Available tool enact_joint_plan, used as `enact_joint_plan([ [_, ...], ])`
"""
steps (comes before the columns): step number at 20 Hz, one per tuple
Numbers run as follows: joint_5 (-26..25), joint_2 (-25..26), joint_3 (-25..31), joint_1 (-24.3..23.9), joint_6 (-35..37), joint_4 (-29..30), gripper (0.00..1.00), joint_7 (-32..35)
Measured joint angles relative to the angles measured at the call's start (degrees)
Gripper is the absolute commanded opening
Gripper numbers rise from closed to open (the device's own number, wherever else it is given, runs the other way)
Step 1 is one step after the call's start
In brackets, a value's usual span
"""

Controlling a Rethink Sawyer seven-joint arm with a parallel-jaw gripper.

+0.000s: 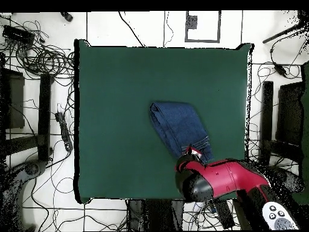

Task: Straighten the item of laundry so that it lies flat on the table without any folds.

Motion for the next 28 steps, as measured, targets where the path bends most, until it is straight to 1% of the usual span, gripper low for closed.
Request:
enact_joint_plan([
  [20,-1.0,7.8,0.0,0.3,0.0,-2.8,1.00,0.0],
  [24,-1.0,9.9,0.4,-1.0,0.0,-3.2,1.00,0.0],
  [28,-1.0,10.9,1.3,-2.7,0.0,-3.3,1.00,0.0],
])
